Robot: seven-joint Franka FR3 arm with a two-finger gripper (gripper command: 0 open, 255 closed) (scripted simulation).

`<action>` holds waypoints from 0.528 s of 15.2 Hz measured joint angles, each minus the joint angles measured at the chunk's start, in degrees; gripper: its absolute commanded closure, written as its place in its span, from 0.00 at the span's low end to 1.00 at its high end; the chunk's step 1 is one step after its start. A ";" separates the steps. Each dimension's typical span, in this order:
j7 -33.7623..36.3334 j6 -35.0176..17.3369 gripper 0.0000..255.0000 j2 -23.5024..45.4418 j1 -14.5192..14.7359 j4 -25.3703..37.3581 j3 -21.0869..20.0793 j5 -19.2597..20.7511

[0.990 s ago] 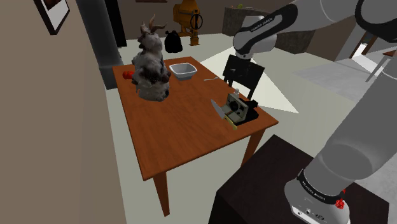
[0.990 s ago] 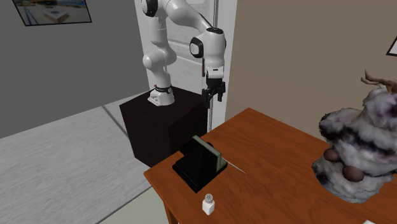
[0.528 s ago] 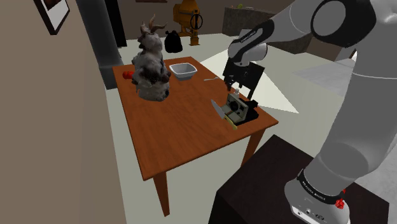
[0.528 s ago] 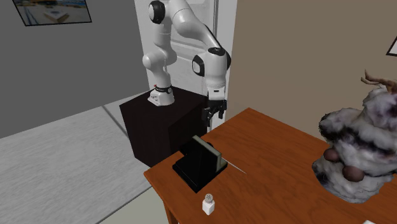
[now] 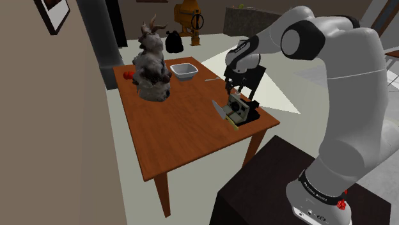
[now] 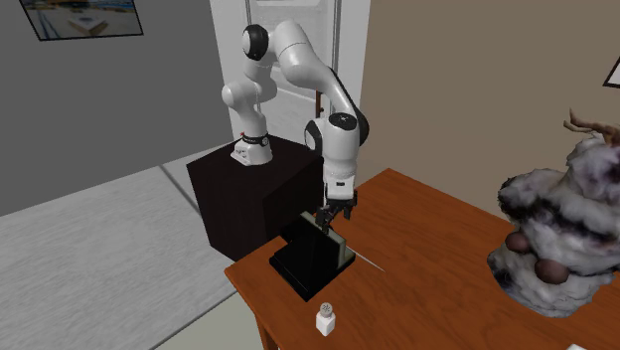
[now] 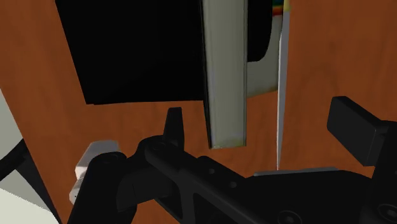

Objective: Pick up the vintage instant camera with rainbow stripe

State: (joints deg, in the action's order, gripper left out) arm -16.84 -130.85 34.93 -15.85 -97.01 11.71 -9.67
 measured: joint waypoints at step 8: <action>-0.99 -2.92 0.00 5.93 -1.38 2.68 -0.71 -1.17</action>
State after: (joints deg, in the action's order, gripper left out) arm -17.83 -133.77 40.86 -17.23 -94.33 10.99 -10.84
